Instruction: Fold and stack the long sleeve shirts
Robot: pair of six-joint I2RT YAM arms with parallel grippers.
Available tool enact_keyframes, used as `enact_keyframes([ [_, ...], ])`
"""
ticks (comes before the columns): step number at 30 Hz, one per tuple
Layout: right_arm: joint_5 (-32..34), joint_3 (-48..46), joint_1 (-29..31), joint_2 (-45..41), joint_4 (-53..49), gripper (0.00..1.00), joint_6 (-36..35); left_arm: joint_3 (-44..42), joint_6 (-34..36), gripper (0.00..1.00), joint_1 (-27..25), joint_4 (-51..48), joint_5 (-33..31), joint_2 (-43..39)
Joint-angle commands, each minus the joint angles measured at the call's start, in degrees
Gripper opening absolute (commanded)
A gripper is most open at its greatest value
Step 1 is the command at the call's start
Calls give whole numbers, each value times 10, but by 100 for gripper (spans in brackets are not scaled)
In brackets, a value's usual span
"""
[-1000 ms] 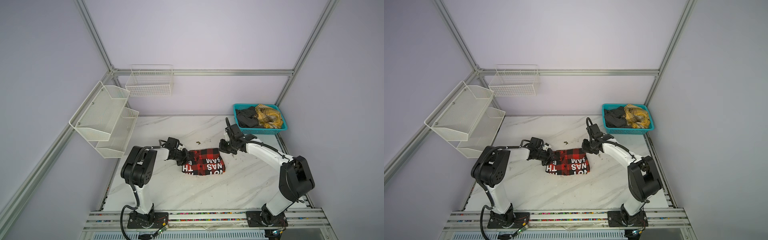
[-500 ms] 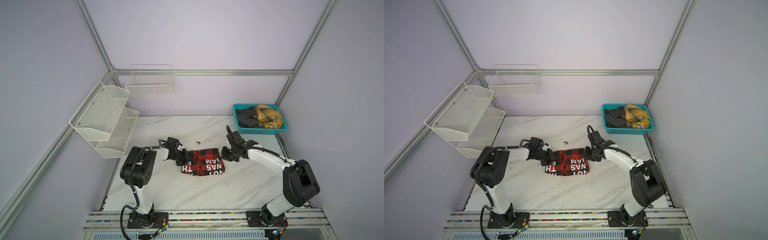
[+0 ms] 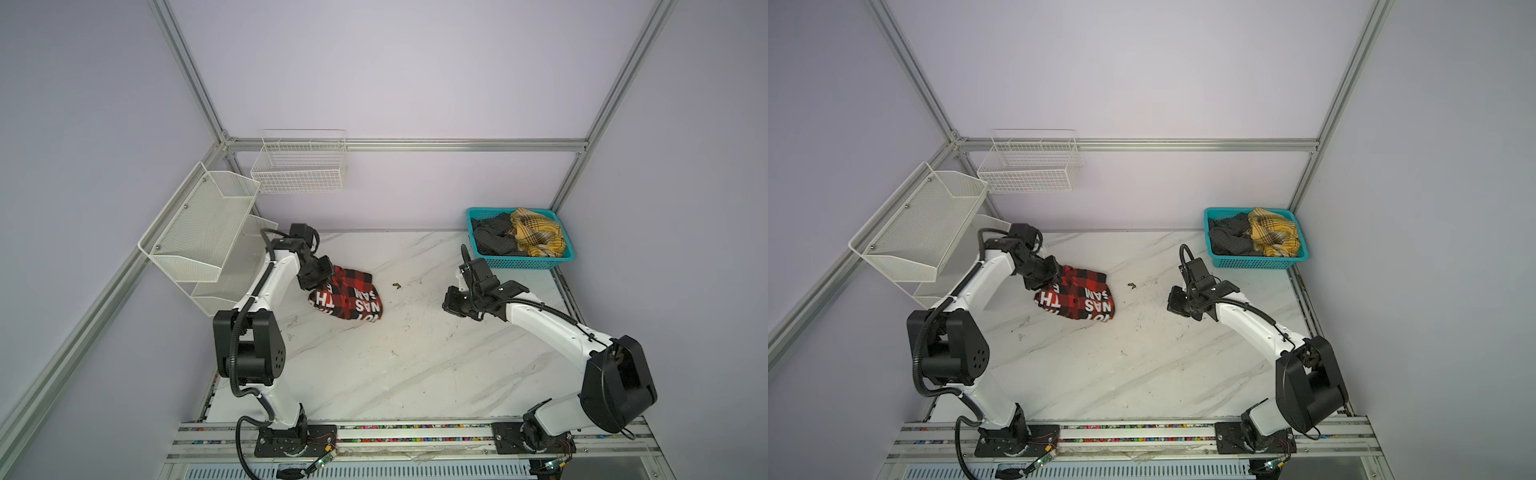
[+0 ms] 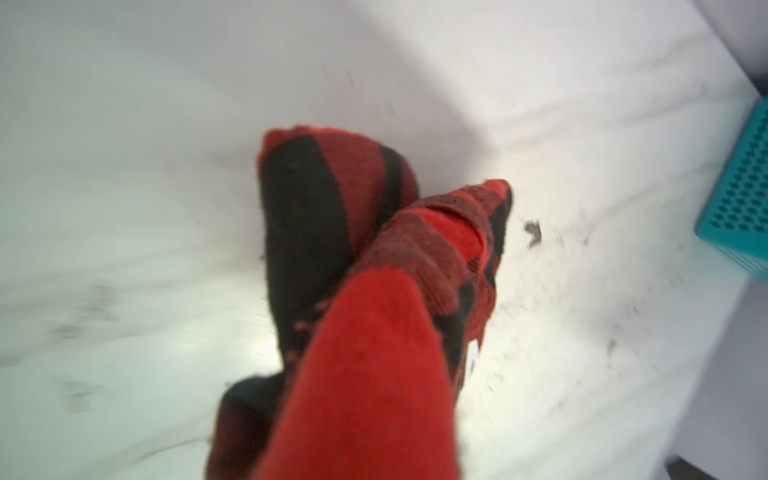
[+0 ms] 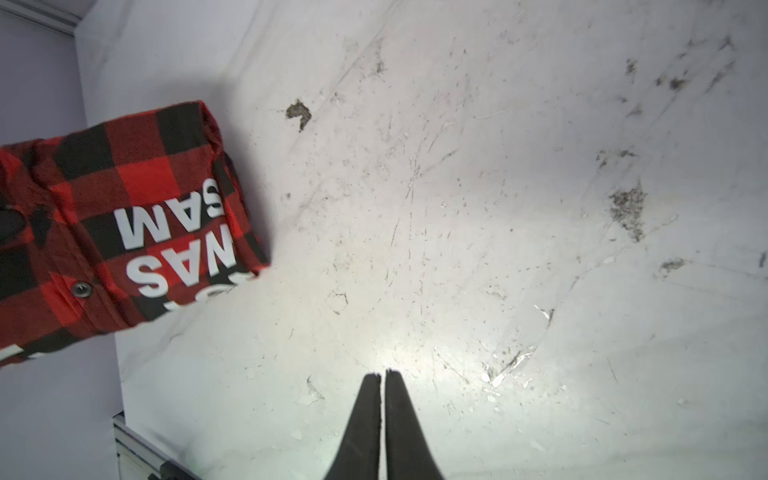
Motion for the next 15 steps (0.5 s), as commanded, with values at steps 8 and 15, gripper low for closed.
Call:
enact_keyframes([
  [8,4,-28,-6,-104,-27,10,34,85,-56,0,-177,-333,-532,31],
  [15,-8,-19,-20,-188,-98,11,18,109,-266,35,-361,-316,-409,247],
])
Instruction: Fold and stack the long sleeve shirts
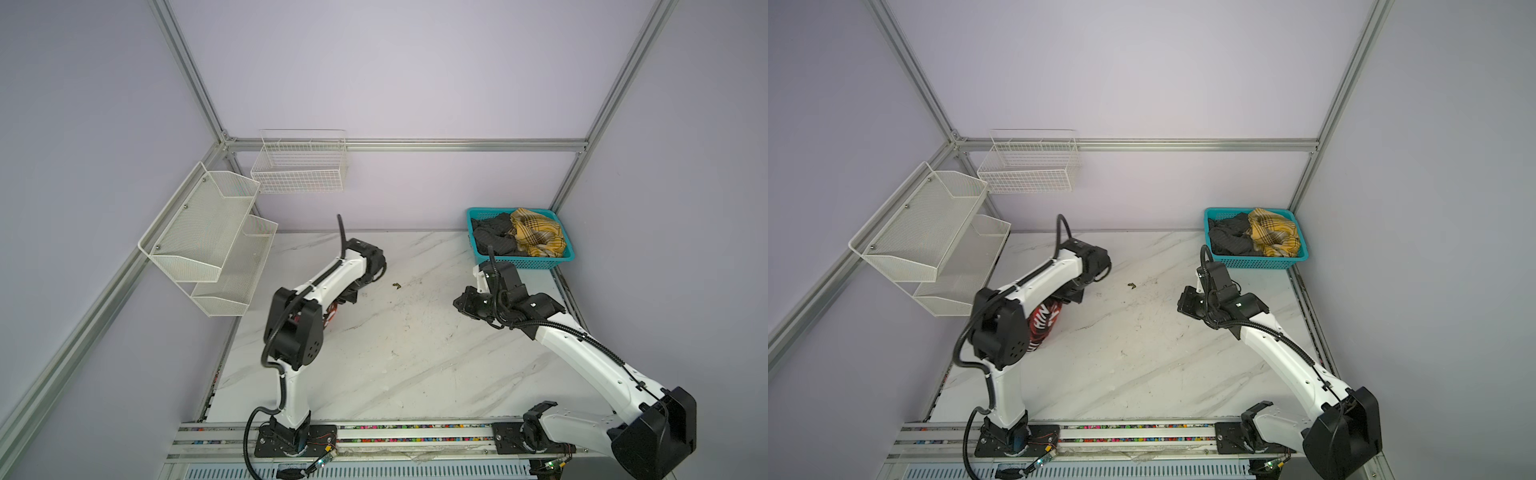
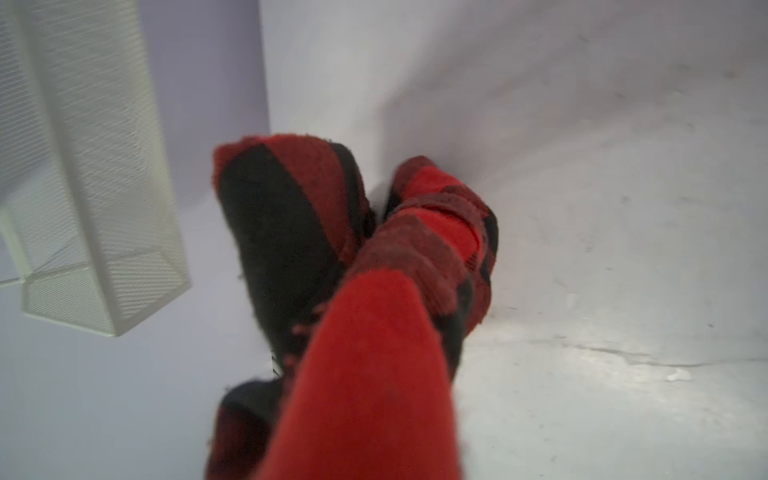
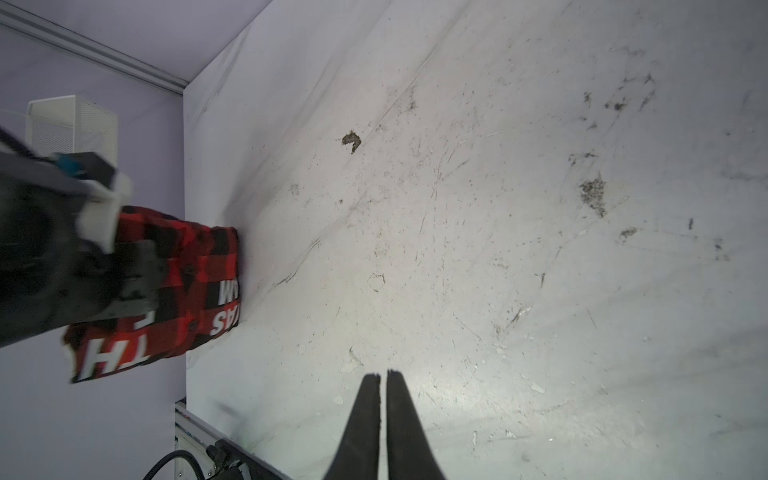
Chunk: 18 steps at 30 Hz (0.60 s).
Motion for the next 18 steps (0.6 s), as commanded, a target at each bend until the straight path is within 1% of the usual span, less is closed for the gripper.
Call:
enact_keyframes([
  [1,3,17,-3,-48,-73,13,-8,85,-132,54,-82,-21,60,61],
  [2,7,25,-3,-61,-92,15,-12,119,-140,63,-104,-1,101,83],
  [4,20,43,-4,-83,-128,21,-19,206,-151,77,-151,28,156,110],
  [5,27,56,-4,-92,-148,28,-21,253,-153,84,-169,39,180,120],
  [6,34,70,-4,-101,-164,34,-22,303,-157,87,-178,42,200,127],
  [8,36,97,-4,-112,-186,41,-22,361,-159,87,-183,54,231,121],
  [10,32,119,-5,-116,-200,44,-21,364,-162,88,-174,64,228,90],
  [12,19,124,-4,-114,-202,46,-23,326,-160,88,-146,62,204,34],
  [13,15,119,-4,-111,-199,47,-27,286,-160,87,-129,63,190,9],
  [14,5,110,-4,-103,-193,47,-43,233,-157,85,-102,72,185,-28],
  [16,-31,82,-3,-82,-171,47,-59,121,-135,82,-40,112,198,-106],
  [17,-48,68,3,-66,-156,47,-61,58,-122,82,-5,139,206,-147],
  [18,-49,59,16,-51,-139,47,-59,-5,-108,82,29,170,220,-201],
])
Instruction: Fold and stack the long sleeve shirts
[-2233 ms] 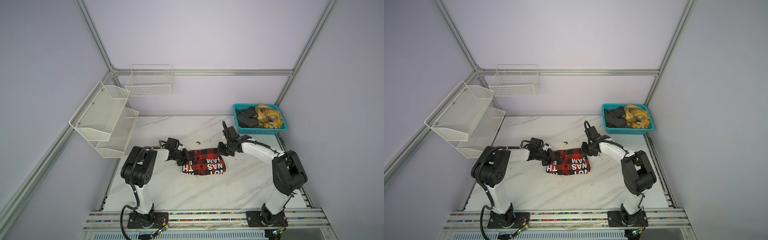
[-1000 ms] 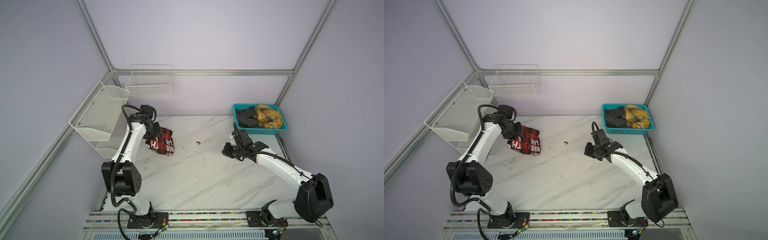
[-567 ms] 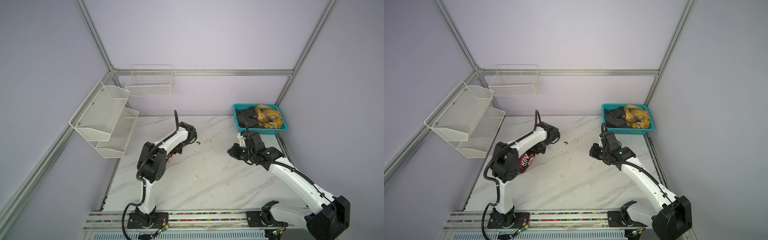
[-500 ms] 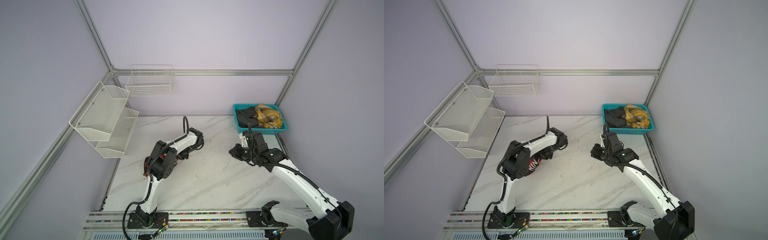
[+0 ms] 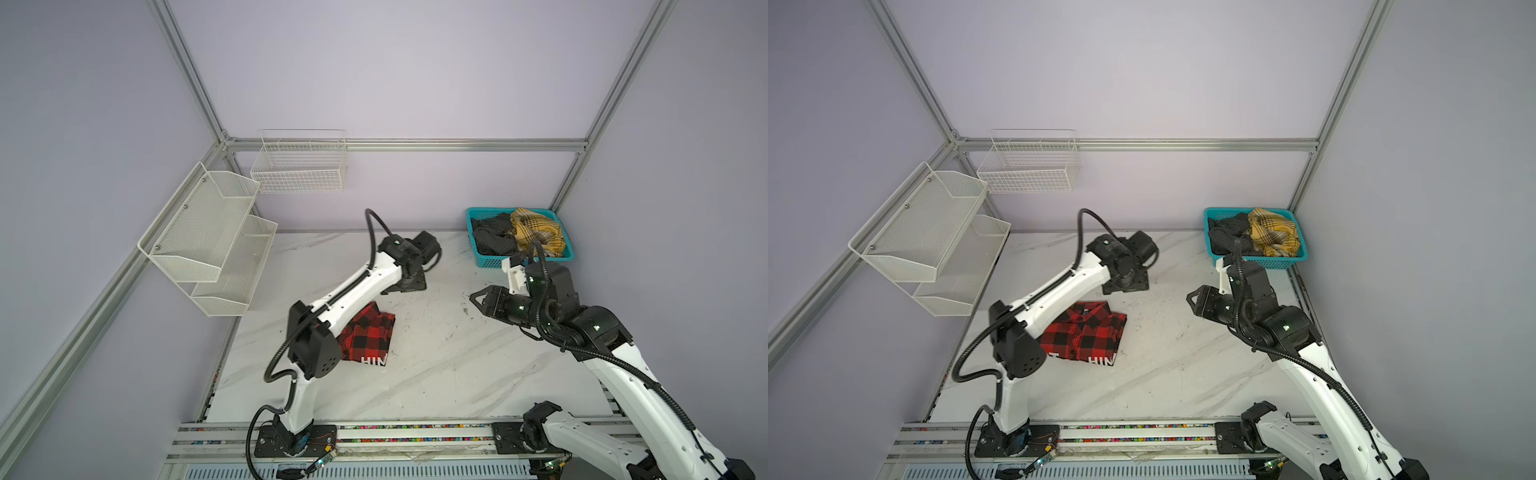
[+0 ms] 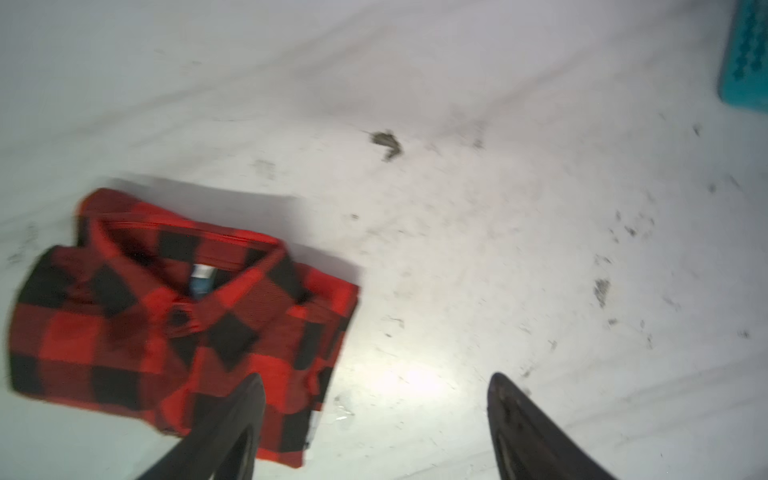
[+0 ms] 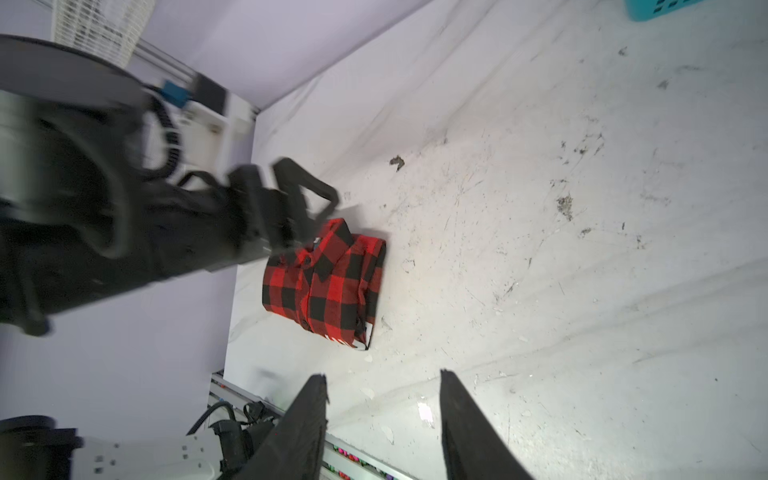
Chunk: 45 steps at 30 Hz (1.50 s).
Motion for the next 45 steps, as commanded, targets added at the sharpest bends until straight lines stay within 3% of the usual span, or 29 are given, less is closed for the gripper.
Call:
enact_keyframes([
  [1,-30,-38,34,57,38,47,-9,-184,34,83,124,63,23,-121],
  [3,4,-28,100,112,75,49,10,-306,73,83,215,146,88,-199],
  [6,42,16,172,226,120,51,30,-420,109,82,336,221,175,-247],
  [9,54,82,209,346,145,52,43,-458,135,82,410,247,221,-229],
  [12,71,156,223,446,150,54,35,-472,159,81,443,289,261,-188],
  [18,87,271,228,591,140,51,44,-481,175,72,460,339,332,-135],
  [23,141,325,235,649,88,46,69,-516,169,68,460,370,373,-138],
  [31,110,315,251,653,78,42,71,-596,140,65,450,382,373,-178],
  [35,125,271,260,618,97,41,79,-633,111,64,439,387,354,-208],
  [40,155,279,260,611,67,33,85,-658,89,65,425,383,344,-238],
  [43,183,275,260,598,52,13,105,-666,79,67,425,384,335,-256],
  [45,194,262,259,580,55,6,115,-662,84,70,424,381,341,-254],
])
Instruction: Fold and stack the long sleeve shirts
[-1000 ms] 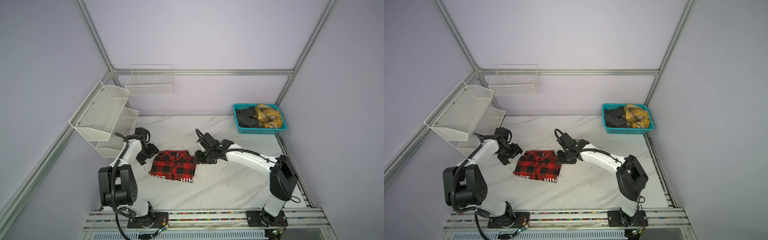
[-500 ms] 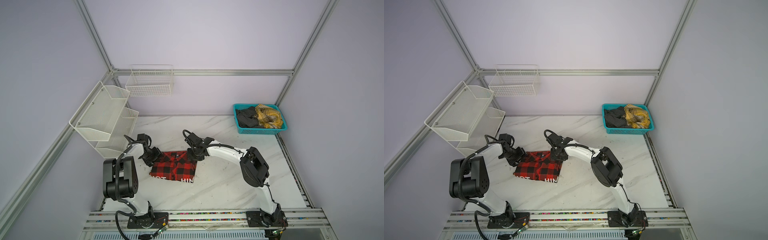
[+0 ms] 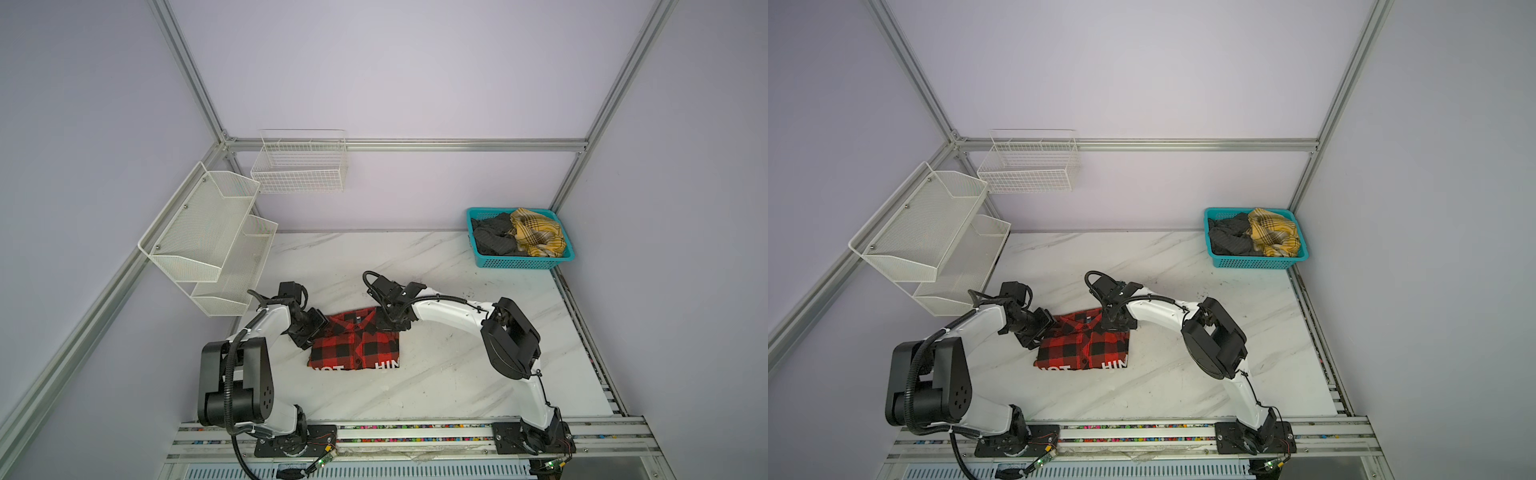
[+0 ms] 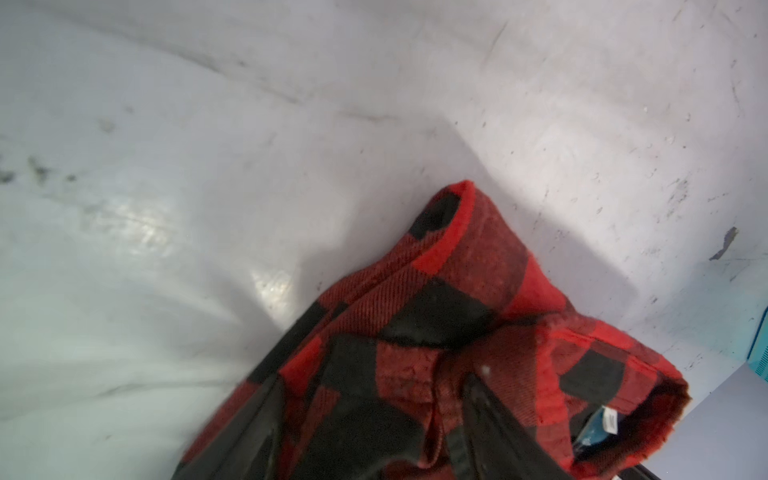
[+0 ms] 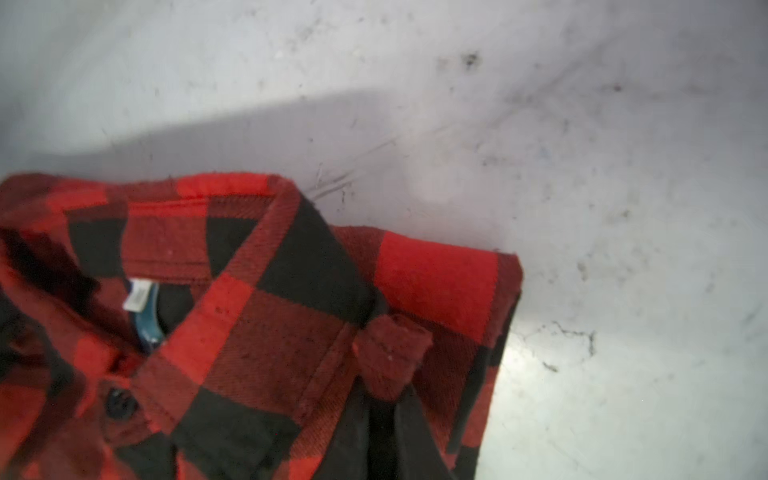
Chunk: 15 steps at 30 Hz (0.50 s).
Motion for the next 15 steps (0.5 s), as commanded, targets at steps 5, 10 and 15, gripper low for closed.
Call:
enact_keyframes([
  [5,77,-59,-1,-84,-18,4,45,-4,8,72,-12,-4,-5,7],
  [10,68,-95,-19,-61,7,3,38,-9,10,71,-18,-5,-3,13],
  [15,79,-111,-28,-56,20,3,41,-1,14,70,-25,-16,-2,4],
])
